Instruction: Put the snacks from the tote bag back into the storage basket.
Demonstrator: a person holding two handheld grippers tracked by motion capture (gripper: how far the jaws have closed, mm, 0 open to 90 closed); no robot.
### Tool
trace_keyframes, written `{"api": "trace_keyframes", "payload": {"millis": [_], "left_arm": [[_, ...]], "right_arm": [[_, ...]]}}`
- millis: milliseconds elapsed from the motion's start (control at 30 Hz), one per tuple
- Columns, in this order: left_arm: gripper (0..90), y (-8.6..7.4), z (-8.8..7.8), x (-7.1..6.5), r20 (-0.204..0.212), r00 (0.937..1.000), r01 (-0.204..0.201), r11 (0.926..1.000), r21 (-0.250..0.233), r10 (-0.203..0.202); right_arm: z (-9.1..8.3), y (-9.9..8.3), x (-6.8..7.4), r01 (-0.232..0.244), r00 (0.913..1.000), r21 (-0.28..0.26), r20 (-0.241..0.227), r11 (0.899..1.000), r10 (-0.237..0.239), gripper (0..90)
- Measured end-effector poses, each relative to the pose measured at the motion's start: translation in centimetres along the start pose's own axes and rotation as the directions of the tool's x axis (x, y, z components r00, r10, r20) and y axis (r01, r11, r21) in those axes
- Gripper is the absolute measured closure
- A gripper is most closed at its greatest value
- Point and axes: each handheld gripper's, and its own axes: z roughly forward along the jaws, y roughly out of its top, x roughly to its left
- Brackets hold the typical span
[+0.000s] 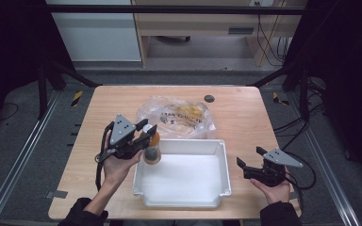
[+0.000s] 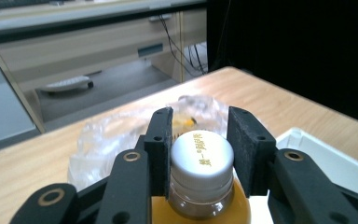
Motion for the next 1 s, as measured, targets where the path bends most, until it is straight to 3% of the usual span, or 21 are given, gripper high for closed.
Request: {"api": "trace_keyframes", "payload": {"millis": [200,267,733,1000], "left_arm": [[61.9,-3.5,0.9,0.2,-0.007,1.0000,0.000,0.9953,0.097,0.000],[62.0,-4.3,1.0,0.1,-0.016,0.9998,-0.009,0.9956,0.094,0.011],[61.5,-4.7,0.7,-0.1,-0.011,0.9999,-0.005,0.9970,0.077,0.006],[61.0,-4.7,0.6,0.1,-0.006,0.9998,0.021,0.9965,0.080,-0.021]], "right_arm": [[0.1,0.0,0.0,0.005,1.0000,0.002,0.001,1.000,-0.005,12.9],[0.1,0.0,0.0,0.004,1.0000,0.002,0.000,1.000,-0.004,13.0],[0.0,-0.1,0.0,-0.001,1.0000,0.004,0.004,1.000,0.001,13.1],[0.0,-0.2,0.0,-0.001,1.0000,0.009,0.007,1.000,0.001,13.0]]}}
